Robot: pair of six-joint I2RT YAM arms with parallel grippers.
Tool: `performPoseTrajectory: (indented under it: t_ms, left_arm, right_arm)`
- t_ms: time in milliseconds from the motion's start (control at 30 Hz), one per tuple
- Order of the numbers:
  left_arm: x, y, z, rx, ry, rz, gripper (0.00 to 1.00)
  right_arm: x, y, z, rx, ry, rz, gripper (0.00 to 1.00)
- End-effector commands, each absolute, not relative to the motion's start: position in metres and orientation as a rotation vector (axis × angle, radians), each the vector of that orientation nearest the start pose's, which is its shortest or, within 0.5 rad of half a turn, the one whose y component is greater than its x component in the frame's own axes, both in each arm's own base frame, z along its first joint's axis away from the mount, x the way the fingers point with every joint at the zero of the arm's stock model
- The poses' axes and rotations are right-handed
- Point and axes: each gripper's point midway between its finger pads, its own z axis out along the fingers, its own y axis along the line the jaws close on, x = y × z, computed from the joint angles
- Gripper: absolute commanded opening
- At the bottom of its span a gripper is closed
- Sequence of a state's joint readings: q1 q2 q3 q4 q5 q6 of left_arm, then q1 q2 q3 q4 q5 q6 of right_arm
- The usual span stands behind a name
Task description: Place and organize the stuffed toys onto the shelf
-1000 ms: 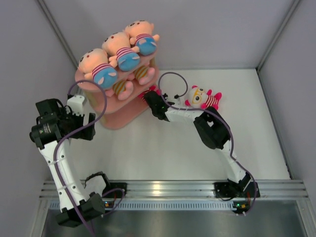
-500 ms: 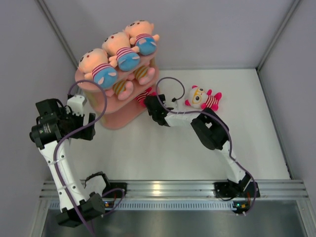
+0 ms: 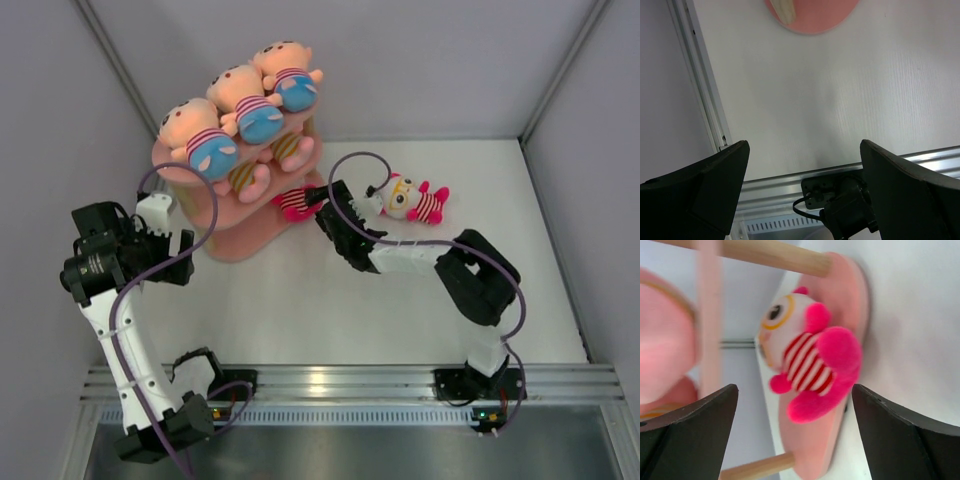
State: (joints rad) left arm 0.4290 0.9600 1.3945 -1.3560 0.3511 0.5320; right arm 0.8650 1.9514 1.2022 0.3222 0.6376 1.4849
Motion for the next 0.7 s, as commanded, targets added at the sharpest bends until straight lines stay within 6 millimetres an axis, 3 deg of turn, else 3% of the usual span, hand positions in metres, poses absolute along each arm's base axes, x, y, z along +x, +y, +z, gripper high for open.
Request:
performPoseTrajectory:
  t_ms: [0, 33, 133, 167, 200, 267, 300, 333, 367, 400, 433, 467, 500, 533, 567, 600, 633, 667]
  left_arm:
    - [0.176, 0.031, 0.269, 0.290, 2.408, -0.044, 0.99]
    - [0.176, 0.032, 0.268, 0.288, 2.412, -0.040, 0.99]
    - [0.175, 0.033, 0.266, 0.291, 2.417, -0.031, 0.99]
    - [0.175, 0.033, 0.265, 0.291, 2.419, -0.033, 0.98]
    - [0.174, 0.033, 0.265, 0.295, 2.417, -0.034, 0.99]
    - [0.174, 0.033, 0.266, 0.294, 2.416, -0.032, 0.99]
    - [0.174, 0.033, 0.266, 0.298, 2.415, -0.033, 0.99]
    - [0.175, 0.032, 0.266, 0.303, 2.411, -0.035, 0.98]
    - [0.175, 0.032, 0.267, 0.303, 2.411, -0.035, 0.98]
    - [0.175, 0.031, 0.268, 0.305, 2.407, -0.038, 0.99]
    - [0.176, 0.032, 0.269, 0.306, 2.403, -0.036, 0.99]
    - [0.176, 0.031, 0.269, 0.309, 2.399, -0.037, 0.99]
    - [0.176, 0.031, 0.270, 0.310, 2.400, -0.034, 0.99]
    - [0.176, 0.032, 0.269, 0.311, 2.401, -0.035, 0.99]
    - [0.176, 0.032, 0.269, 0.313, 2.402, -0.034, 0.98]
    - [0.176, 0.032, 0.269, 0.313, 2.403, -0.033, 0.99]
    - [0.176, 0.032, 0.268, 0.312, 2.406, -0.034, 0.99]
    - [0.177, 0.032, 0.268, 0.310, 2.408, -0.035, 0.99]
  right_arm:
    - [0.410, 0.361, 0.222, 0.806, 1.624, 1.029, 0.95]
    - [0.400, 0.345, 0.199, 0.814, 1.660, 0.987, 0.93]
    - [0.377, 0.297, 0.193, 0.835, 1.646, 0.920, 0.89]
    - [0.374, 0.280, 0.211, 0.814, 1.616, 0.917, 0.88]
    - [0.364, 0.272, 0.193, 0.720, 1.712, 0.856, 0.88]
    - [0.362, 0.253, 0.194, 0.547, 1.827, 0.842, 0.90]
    - [0.365, 0.245, 0.194, 0.488, 1.876, 0.831, 0.91]
    - [0.381, 0.208, 0.186, 0.507, 1.915, 0.754, 0.92]
    - [0.379, 0.185, 0.164, 0.498, 2.027, 0.664, 0.92]
    - [0.383, 0.173, 0.165, 0.388, 2.076, 0.627, 0.92]
    - [0.395, 0.133, 0.162, 0.431, 2.092, 0.548, 0.93]
    - [0.393, 0.116, 0.151, 0.427, 2.154, 0.518, 0.93]
    - [0.401, 0.102, 0.158, 0.374, 2.141, 0.496, 0.92]
    - [0.411, 0.073, 0.160, 0.408, 2.124, 0.486, 0.93]
    - [0.413, 0.072, 0.152, 0.385, 2.164, 0.566, 0.93]
    - [0.425, 0.061, 0.162, 0.368, 2.147, 0.581, 0.93]
    - [0.431, 0.047, 0.158, 0.387, 2.157, 0.582, 0.94]
    - [0.438, 0.036, 0.145, 0.405, 2.184, 0.608, 0.96]
